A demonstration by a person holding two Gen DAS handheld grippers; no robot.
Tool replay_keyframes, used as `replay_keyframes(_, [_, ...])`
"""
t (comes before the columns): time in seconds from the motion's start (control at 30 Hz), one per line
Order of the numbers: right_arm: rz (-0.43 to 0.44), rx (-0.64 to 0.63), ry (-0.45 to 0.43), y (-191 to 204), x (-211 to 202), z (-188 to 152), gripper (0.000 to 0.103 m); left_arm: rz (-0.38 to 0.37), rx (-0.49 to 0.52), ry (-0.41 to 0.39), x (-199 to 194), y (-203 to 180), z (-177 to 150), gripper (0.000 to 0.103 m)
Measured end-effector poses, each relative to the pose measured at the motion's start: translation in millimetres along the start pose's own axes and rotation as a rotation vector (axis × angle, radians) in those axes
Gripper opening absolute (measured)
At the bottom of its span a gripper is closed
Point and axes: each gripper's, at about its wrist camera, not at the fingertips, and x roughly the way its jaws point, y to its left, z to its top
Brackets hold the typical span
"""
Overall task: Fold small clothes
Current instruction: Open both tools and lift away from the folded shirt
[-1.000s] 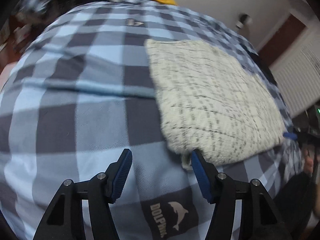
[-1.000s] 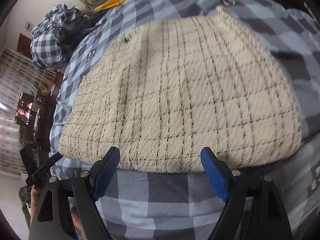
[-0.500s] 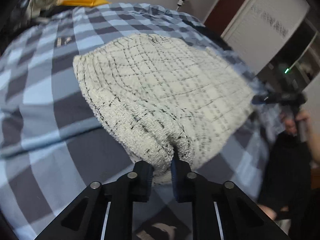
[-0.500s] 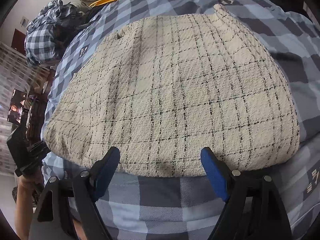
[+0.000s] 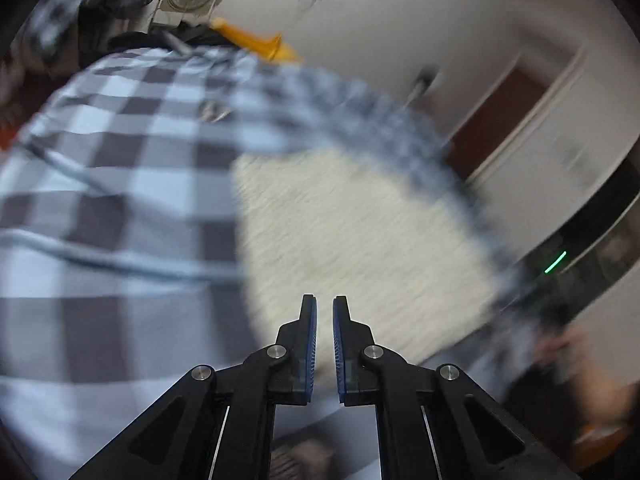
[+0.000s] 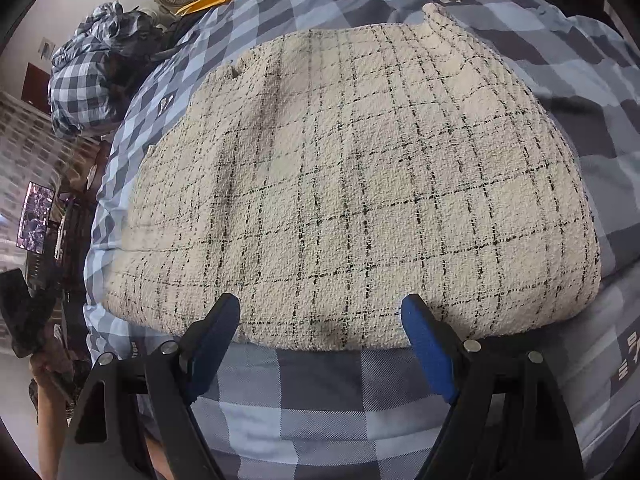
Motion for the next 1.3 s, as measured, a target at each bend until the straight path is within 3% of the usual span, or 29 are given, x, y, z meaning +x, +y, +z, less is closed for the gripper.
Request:
replay_keyframes(0.1, [0.0, -0.002, 0.012, 0, 3, -1, 0.081, 0.167, 0.105, 0.157, 15, -22, -12, 0.008])
replay_keyframes(0.17, [0.0, -0.008, 0.023, 2, 5, -1, 0.081, 0.22, 0.122, 0.177, 19, -42, -14, 0.008])
replay_keyframes(0.3, [0.005, -0.03, 0.019, 8, 4, -3, 0.081, 0.026, -0.009, 0.222, 32, -71, -12, 0.015])
replay_keyframes(0.33, [0.006, -0.035, 0.017, 9, 4, -3, 0.081, 0.007, -0.035, 0.224, 38, -79, -12, 0.018])
replay_keyframes(0.37, [0.005, -0.04, 0.016, 9, 5, -3, 0.081, 0.007, -0.061, 0.22, 47, -88, -8, 0.036])
replay_keyframes(0.4, [0.0, -0.047, 0.017, 10, 6, -4, 0.081, 0.013, -0.072, 0.218, 53, -95, -6, 0.083])
replay_keyframes(0.43, [-0.005, -0.054, 0.018, 12, 8, -4, 0.081, 0.01, -0.086, 0.216, 64, -102, -1, 0.103])
replay_keyframes(0.5, [-0.006, -0.083, 0.028, 17, 12, -6, 0.081, 0.002, -0.081, 0.226, 85, -112, 5, 0.103])
replay_keyframes(0.53, [0.001, -0.106, 0.029, 22, 14, -7, 0.081, 0.048, -0.069, 0.257, 100, -114, 7, 0.103])
replay_keyframes(0.67, [0.036, -0.211, 0.012, 40, 18, -7, 0.081, 0.386, -0.004, 0.33, 134, -98, -3, 0.103])
replay_keyframes(0.73, [0.038, -0.235, 0.015, 42, 24, -7, 0.081, 0.49, 0.007, 0.35, 138, -84, -12, 0.103])
replay_keyframes(0.8, [0.003, -0.237, 0.047, 39, 35, -2, 0.081, 0.433, -0.064, 0.321, 128, -67, -21, 0.103])
replay_keyframes(0.87, [-0.089, -0.218, 0.092, 29, 50, 8, 0.081, 0.414, -0.176, 0.283, 112, -48, -30, 0.103])
replay_keyframes(0.9, [-0.193, -0.209, 0.092, 18, 54, 17, 0.08, 0.376, -0.258, 0.291, 105, -37, -35, 0.103])
replay_keyframes(0.97, [-0.468, -0.153, 0.035, -6, 46, 29, 0.08, 0.358, -0.354, 0.297, 97, -27, -38, 0.103])
replay_keyframes(1.0, [-0.561, -0.096, -0.009, -21, 35, 34, 0.08, 0.368, -0.374, 0.301, 93, -26, -38, 0.103])
replay_keyframes(1.03, [-0.595, 0.005, -0.056, -42, 18, 39, 0.081, 0.398, -0.374, 0.309, 90, -27, -37, 0.103])
replay_keyframes(1.13, [-0.48, 0.257, -0.117, -85, -10, 41, 0.081, 0.565, -0.338, 0.305, 74, -40, -28, 0.103])
replay_keyframes(1.17, [-0.454, 0.301, -0.125, -91, -14, 41, 0.081, 0.715, -0.294, 0.29, 65, -47, -22, 0.103])
replay_keyframes(1.23, [-0.399, 0.27, -0.148, -80, -15, 46, 0.081, 0.948, -0.186, 0.222, 52, -62, -10, 0.103])
replay_keyframes(1.3, [-0.343, 0.144, -0.149, -47, -3, 54, 0.081, 0.981, -0.119, 0.162, 46, -74, 1, 0.103])
